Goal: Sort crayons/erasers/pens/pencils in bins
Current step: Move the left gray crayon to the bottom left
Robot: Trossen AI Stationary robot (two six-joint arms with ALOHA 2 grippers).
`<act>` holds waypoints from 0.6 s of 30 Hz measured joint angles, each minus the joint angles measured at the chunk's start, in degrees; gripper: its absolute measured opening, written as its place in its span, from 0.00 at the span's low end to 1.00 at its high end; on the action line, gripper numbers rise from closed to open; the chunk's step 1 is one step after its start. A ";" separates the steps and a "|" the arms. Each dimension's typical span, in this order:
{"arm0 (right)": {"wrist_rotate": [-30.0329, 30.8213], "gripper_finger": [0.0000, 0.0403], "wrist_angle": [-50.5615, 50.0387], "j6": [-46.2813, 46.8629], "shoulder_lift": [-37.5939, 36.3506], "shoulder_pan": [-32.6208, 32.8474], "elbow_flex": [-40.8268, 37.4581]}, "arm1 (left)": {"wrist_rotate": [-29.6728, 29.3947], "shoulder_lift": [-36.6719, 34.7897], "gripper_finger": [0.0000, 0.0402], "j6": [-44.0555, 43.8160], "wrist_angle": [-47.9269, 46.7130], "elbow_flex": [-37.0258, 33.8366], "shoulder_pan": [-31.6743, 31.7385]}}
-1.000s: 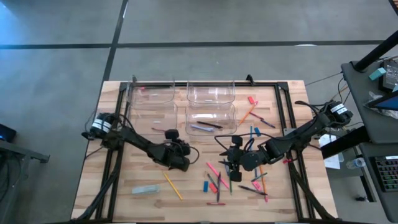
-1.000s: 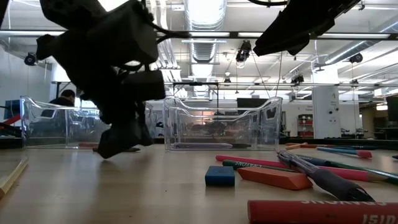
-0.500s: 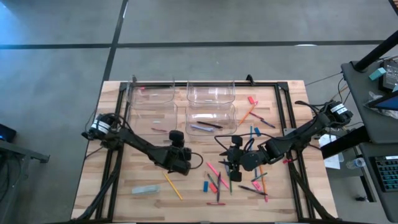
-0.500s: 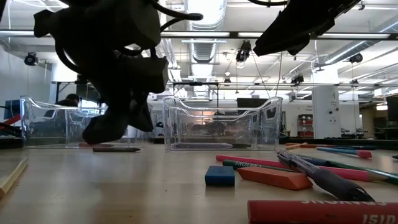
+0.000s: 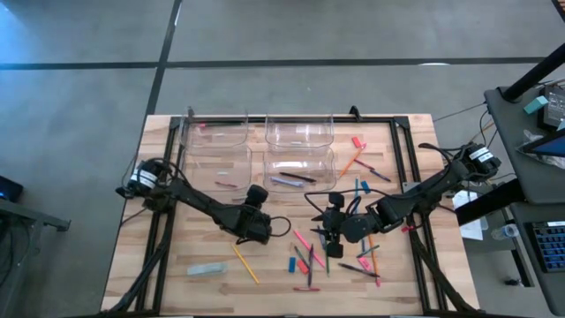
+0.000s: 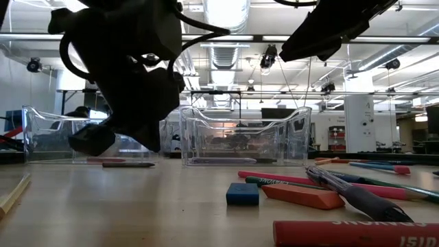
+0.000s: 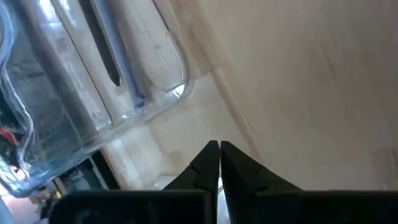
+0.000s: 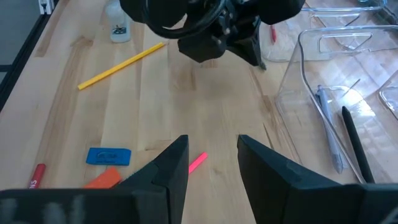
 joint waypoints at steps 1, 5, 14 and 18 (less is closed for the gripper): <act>0.00 0.32 0.02 0.00 0.00 0.00 0.00 | 0.05 0.00 0.00 0.86 -0.33 0.15 0.11; 0.02 0.32 0.20 -0.36 0.00 0.00 0.00 | 0.03 0.00 0.00 7.32 -0.68 0.31 0.26; 0.02 0.32 0.42 -0.42 0.00 0.00 0.00 | 1.76 0.00 0.00 18.24 -5.04 2.68 1.60; 0.02 0.32 0.44 -0.42 0.00 0.00 0.00 | 5.14 0.00 0.00 18.62 -7.35 3.81 3.37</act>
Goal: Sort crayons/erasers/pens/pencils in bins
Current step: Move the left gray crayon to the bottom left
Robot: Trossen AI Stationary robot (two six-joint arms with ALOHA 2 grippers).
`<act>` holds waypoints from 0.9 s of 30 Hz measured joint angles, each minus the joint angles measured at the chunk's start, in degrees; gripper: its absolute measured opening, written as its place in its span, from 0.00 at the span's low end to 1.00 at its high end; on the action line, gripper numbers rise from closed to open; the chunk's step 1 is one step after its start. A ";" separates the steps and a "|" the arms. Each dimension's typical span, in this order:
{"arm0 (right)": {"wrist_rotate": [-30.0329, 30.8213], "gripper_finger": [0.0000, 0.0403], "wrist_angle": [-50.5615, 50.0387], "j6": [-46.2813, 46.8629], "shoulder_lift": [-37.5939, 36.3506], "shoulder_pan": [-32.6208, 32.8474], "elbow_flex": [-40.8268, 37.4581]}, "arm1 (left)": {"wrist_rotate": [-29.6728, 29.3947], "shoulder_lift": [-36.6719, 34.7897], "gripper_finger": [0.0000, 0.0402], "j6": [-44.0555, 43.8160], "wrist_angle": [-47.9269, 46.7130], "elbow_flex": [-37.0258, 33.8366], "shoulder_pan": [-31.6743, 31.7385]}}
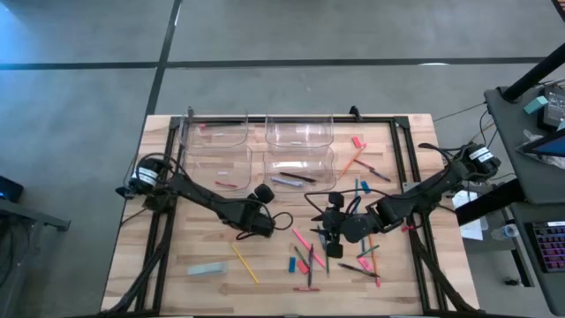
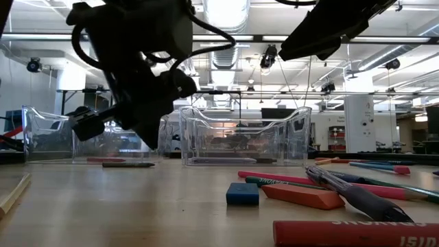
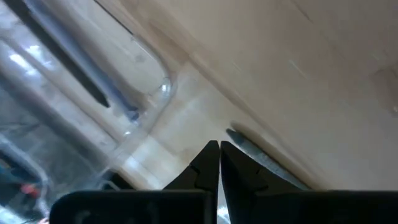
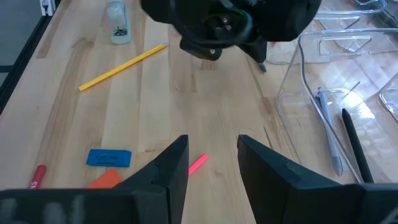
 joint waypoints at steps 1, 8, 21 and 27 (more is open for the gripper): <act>0.00 0.32 0.00 0.00 0.00 0.00 0.00 | 0.47 0.00 0.00 0.14 -0.71 0.06 0.34; 0.00 0.32 0.05 -0.09 0.00 0.00 0.00 | 1.07 0.00 0.00 3.49 -0.72 0.04 1.40; 0.00 0.32 0.26 -0.20 0.00 0.00 0.00 | 1.83 0.00 0.00 -2.58 -0.31 -1.07 2.36; 0.00 0.32 0.37 -0.20 0.00 0.00 0.00 | 1.14 0.00 0.00 -8.36 -0.28 -2.75 3.67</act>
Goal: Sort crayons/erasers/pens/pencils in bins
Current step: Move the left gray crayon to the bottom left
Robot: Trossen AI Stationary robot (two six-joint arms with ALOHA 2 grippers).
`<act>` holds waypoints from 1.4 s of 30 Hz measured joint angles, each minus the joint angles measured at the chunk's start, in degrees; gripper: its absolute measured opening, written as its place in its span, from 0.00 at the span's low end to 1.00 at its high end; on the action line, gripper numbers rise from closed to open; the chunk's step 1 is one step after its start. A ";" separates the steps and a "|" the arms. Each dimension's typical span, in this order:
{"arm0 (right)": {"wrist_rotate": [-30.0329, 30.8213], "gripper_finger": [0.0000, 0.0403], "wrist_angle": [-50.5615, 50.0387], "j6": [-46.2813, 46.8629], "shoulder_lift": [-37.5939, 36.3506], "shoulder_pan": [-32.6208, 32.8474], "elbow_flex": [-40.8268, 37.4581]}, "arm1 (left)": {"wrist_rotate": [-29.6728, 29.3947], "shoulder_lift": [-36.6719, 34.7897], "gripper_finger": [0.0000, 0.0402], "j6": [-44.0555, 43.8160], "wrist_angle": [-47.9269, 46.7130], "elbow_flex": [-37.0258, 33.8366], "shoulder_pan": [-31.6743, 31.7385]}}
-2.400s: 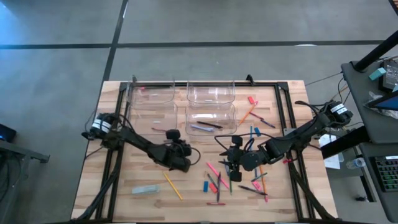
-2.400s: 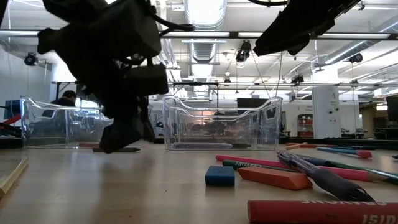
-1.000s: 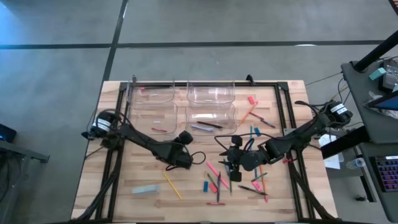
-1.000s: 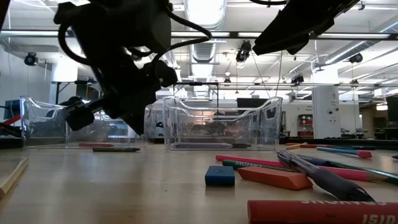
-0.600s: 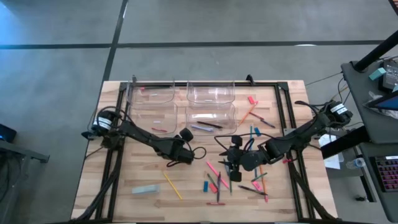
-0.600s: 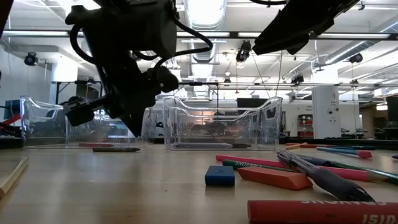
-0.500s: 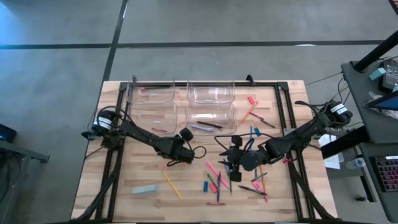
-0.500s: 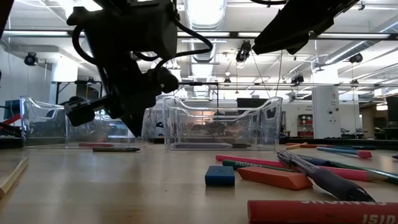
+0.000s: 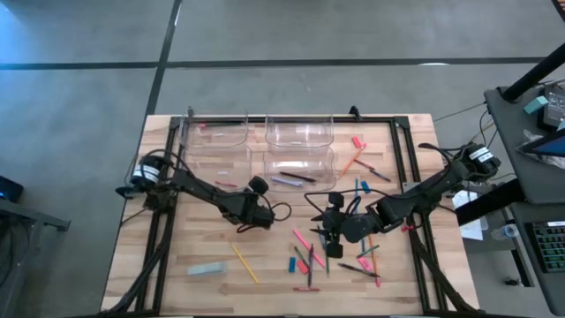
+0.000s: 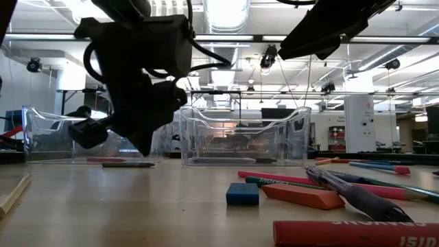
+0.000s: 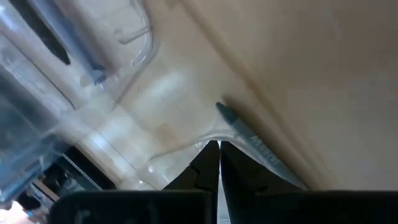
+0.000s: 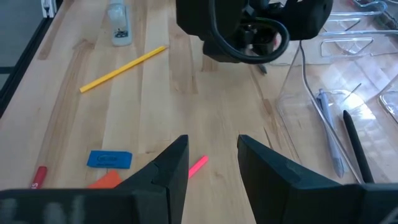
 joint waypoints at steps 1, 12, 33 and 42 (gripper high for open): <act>0.00 0.32 0.00 0.01 0.00 0.00 0.00 | -0.15 0.00 0.00 -0.76 -0.02 -0.14 0.15; -0.02 0.32 0.01 0.01 0.00 0.00 -0.03 | -1.36 2.36 0.00 -1.73 3.21 -0.17 0.75; -0.07 0.32 -0.02 0.11 0.00 0.00 -0.04 | 2.32 2.86 0.00 -7.78 -0.79 1.13 -0.58; -0.07 0.32 -0.01 0.07 0.00 0.00 -0.04 | -0.42 2.79 0.00 -9.86 -0.89 1.34 -0.56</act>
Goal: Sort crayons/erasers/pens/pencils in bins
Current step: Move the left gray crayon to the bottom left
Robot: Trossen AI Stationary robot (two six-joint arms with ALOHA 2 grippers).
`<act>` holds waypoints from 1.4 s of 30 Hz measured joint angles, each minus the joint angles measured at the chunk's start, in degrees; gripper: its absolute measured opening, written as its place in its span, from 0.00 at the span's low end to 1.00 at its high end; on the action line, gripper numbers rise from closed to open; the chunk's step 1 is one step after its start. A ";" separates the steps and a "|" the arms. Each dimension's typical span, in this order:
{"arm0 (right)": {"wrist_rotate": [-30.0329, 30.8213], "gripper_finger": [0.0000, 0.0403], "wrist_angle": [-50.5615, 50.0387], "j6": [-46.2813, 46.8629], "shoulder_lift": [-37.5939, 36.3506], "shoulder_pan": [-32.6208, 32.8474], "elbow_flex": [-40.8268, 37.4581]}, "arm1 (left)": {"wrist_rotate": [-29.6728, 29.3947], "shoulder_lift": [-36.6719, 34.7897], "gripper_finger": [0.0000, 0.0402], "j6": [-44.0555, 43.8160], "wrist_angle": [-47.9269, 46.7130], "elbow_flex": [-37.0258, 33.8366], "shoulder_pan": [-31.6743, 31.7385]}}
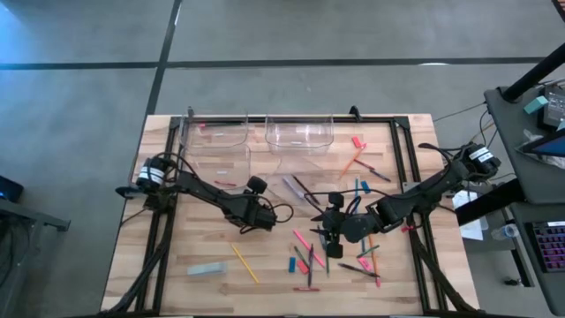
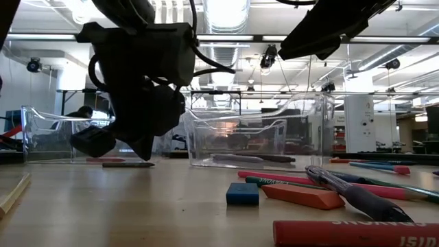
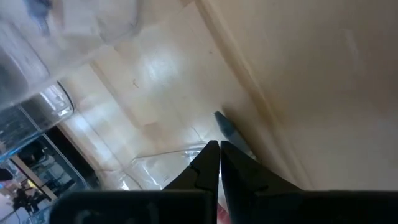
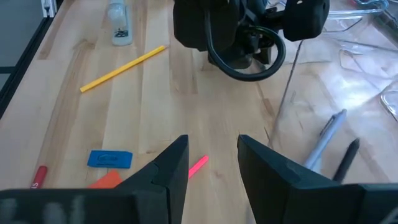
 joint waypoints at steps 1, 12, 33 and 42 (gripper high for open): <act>0.00 0.32 -0.02 -0.02 0.00 0.00 0.00 | -0.01 -0.20 0.00 -0.27 0.13 0.01 0.01; 0.00 0.32 -0.01 -0.07 0.00 0.00 0.00 | -1.33 -2.94 0.00 -3.37 0.64 0.01 0.01; 0.02 0.32 0.02 -0.07 0.00 0.00 0.00 | 0.93 -2.71 0.00 -6.47 6.53 -5.13 0.46; 0.02 0.32 0.01 -0.07 0.00 0.00 0.00 | 6.87 -2.82 0.00 -8.95 4.24 -3.15 -1.27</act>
